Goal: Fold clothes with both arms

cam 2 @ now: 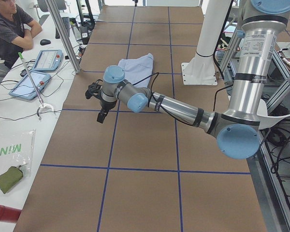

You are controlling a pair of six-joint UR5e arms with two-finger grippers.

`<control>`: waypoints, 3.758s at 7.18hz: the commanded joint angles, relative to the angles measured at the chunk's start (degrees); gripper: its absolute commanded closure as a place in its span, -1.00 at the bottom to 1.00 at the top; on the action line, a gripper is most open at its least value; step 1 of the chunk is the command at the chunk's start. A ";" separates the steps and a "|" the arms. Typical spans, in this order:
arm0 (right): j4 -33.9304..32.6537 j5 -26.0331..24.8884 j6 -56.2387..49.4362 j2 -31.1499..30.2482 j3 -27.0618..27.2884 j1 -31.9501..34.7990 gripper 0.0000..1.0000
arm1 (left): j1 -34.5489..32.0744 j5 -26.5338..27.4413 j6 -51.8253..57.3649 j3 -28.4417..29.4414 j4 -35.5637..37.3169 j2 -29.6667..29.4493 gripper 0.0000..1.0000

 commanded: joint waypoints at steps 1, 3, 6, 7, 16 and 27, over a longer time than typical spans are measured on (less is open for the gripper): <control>0.04 1.34 -0.80 -7.12 -0.84 4.18 -0.99 | -3.91 -0.64 3.97 0.33 -0.79 6.94 -0.99; 0.04 1.77 -0.88 -7.03 -0.85 4.27 -0.99 | -11.51 -0.55 4.57 1.29 -2.28 6.96 -0.99; 0.13 1.43 -1.75 -10.90 -2.16 4.27 -0.99 | -13.50 -0.46 4.58 11.72 -13.09 9.77 -0.99; 0.30 1.43 -1.41 -11.09 -2.52 4.27 -0.99 | -13.41 -0.20 4.67 11.93 -12.93 9.25 -0.99; 0.22 6.96 -0.18 -10.38 -2.96 7.43 -0.99 | -11.92 -1.08 15.14 5.25 16.52 6.86 -0.99; 4.14 8.81 -0.62 -12.49 -8.56 9.62 -0.99 | -11.92 -4.86 21.72 8.07 15.90 7.14 -0.99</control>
